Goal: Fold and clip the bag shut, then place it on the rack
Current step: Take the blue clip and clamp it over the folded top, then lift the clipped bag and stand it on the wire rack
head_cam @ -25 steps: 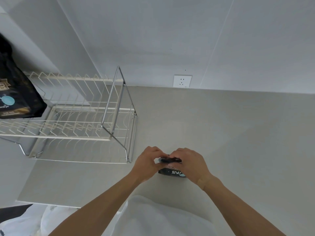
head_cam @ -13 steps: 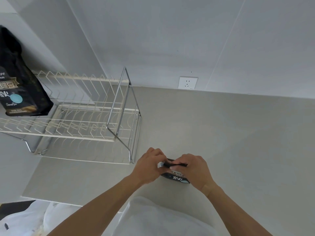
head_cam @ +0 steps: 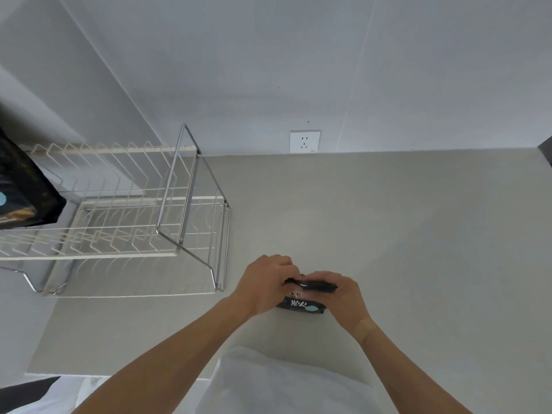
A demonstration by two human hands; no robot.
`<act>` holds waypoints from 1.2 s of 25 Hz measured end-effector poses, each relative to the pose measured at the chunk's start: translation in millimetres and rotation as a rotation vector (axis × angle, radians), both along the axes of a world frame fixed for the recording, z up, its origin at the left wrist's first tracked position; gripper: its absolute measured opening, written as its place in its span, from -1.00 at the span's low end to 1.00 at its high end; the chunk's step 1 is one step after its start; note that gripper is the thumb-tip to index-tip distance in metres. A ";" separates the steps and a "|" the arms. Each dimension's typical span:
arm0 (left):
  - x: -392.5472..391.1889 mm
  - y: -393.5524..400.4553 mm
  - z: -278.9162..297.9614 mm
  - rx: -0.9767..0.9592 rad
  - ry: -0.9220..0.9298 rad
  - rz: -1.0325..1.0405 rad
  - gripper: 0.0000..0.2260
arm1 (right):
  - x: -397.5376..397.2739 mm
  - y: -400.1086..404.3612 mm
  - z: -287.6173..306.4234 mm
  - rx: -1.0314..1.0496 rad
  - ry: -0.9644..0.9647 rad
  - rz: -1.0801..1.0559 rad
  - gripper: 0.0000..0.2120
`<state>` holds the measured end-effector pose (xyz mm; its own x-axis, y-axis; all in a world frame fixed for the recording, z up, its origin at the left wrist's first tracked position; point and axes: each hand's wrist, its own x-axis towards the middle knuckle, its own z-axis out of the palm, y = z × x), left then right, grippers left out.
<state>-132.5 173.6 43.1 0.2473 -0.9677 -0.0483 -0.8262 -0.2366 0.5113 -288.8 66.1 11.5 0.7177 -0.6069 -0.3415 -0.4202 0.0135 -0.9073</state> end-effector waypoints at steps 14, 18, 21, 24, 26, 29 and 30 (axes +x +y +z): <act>-10.1 13.7 -7.1 -0.027 0.516 0.296 -0.87 | -6.1 -2.7 -12.8 0.010 0.025 0.037 -0.74; 1.7 34.9 -24.7 0.055 0.523 0.350 -0.55 | -18.5 -6.0 -22.9 0.043 -0.019 0.076 -0.42; 3.8 53.4 -43.6 0.216 0.663 0.323 -0.27 | -31.3 -2.8 -34.0 0.112 0.043 0.084 -0.23; -3.5 51.1 -51.7 0.180 0.641 0.377 -0.33 | -31.6 -1.7 -39.5 0.087 0.069 0.046 -0.26; -3.7 48.9 -53.5 0.141 0.642 0.413 -0.36 | -30.3 -2.2 -41.3 0.080 0.073 0.044 -0.28; -0.8 59.1 -59.7 0.147 0.705 0.412 -0.30 | -34.1 1.7 -47.1 0.115 0.066 0.078 -0.26; -0.7 63.1 -61.6 0.160 0.728 0.408 -0.29 | -35.2 4.3 -48.1 0.130 0.064 0.090 -0.27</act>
